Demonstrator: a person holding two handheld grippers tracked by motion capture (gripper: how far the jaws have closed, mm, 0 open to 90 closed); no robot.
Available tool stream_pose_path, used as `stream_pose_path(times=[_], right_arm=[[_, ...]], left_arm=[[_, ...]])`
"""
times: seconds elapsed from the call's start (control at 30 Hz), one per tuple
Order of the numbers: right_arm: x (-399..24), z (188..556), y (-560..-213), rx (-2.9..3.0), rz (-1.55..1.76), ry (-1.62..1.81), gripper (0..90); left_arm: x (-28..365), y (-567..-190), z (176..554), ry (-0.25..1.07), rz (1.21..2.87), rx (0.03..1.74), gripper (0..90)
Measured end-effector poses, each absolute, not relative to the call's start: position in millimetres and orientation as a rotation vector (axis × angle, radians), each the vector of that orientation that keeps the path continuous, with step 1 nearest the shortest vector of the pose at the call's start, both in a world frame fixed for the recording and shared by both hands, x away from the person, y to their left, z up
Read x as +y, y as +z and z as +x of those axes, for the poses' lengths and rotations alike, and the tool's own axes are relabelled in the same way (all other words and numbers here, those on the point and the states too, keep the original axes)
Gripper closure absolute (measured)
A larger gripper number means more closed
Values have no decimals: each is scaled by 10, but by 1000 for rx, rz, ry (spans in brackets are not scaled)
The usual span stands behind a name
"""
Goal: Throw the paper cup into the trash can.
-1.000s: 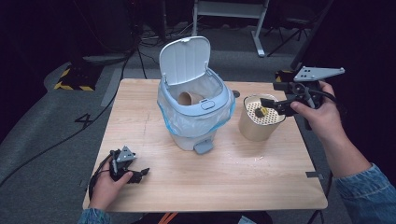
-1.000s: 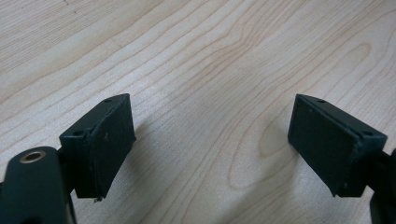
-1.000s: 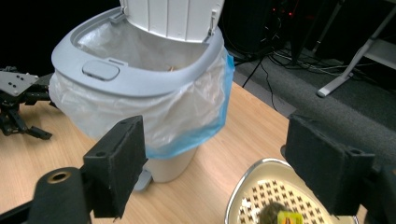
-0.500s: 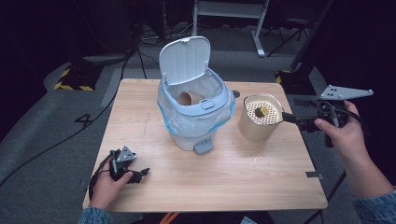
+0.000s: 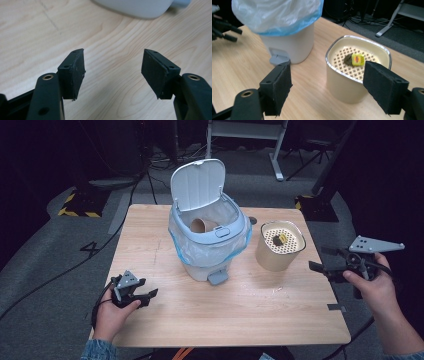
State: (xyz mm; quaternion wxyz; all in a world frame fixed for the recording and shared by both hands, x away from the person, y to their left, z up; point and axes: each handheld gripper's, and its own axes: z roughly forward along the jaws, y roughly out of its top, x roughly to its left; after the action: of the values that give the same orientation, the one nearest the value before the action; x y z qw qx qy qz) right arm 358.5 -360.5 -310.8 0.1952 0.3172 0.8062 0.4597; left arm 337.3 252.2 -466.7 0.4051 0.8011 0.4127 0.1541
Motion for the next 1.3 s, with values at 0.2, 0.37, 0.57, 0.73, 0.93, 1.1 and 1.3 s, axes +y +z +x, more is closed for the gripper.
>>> stream_pose_path(times=[0.2, 0.37, 0.57, 0.73, 0.93, 1.1, 1.3], right_arm=[[-3637, 3453, -3387, 2294, 901, 1274, 237], [-3664, 3394, -3655, 2325, 931, 1293, 243], [-3696, 3379, -3954, 2345, 971, 1270, 239], [-3684, 3345, -4226, 2360, 993, 1240, 229], [-3627, 3285, -4540, 2388, 1028, 1233, 221], [-3566, 3243, -4714, 2412, 1037, 1205, 221], [-3525, 3194, -4818, 2413, 1032, 1172, 219]], left_arm=[[2484, -4429, 3425, 375, 2009, 985, 341], [2441, -4233, 3508, 360, 1981, 948, 341], [2382, -4027, 3592, 344, 1981, 881, 335], [2367, -3878, 3642, 358, 1952, 857, 335], [2330, -3702, 3691, 368, 1923, 825, 329], [2305, -3571, 3750, 369, 1913, 805, 327], [2264, -3462, 3868, 361, 1896, 791, 328]])
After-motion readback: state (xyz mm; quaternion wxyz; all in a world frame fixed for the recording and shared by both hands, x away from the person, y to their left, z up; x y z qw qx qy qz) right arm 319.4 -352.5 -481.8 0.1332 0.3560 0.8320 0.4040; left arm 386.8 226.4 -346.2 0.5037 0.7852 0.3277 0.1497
